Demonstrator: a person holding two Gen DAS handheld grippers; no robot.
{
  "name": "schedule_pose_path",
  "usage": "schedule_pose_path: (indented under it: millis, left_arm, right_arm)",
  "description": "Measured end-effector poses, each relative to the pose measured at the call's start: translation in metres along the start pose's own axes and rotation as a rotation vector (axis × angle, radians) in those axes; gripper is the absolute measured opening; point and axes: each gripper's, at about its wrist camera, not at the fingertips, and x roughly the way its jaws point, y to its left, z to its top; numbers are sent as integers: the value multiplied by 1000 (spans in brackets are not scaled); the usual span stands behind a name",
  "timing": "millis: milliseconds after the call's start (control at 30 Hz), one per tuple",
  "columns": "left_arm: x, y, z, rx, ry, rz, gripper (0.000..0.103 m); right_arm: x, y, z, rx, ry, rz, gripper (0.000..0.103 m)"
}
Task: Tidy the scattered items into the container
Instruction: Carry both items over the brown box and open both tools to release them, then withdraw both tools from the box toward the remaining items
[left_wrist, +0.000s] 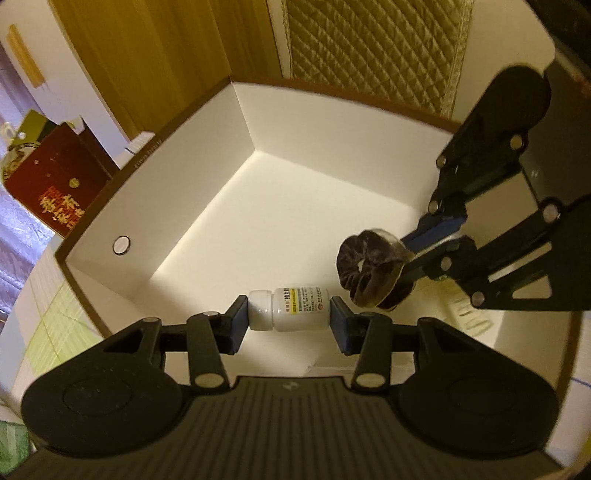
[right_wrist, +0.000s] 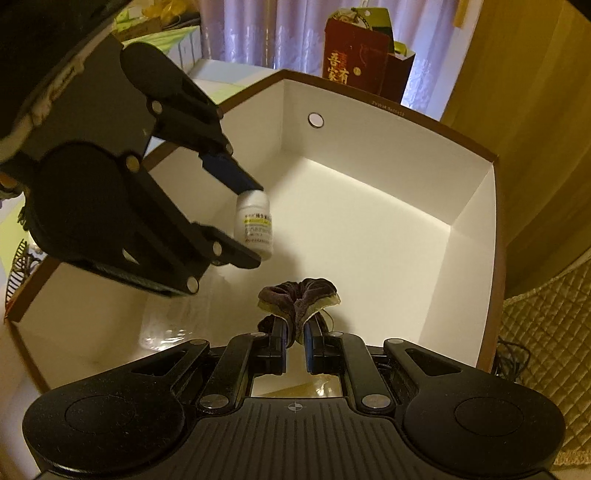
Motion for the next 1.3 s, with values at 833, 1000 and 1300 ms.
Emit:
schedule_pose_path:
  millis: [833, 1000, 1300]
  left_arm:
    - [7, 6, 4, 16, 30, 41, 75]
    - [2, 5, 5, 18, 9, 43, 79]
    - [-10, 1, 6, 25, -17, 39, 85]
  right_arm:
    - [6, -1, 12, -56, 49, -26, 13]
    - [-8, 12, 6, -94, -52, -63, 103]
    - [-3, 17, 3, -54, -21, -53, 103]
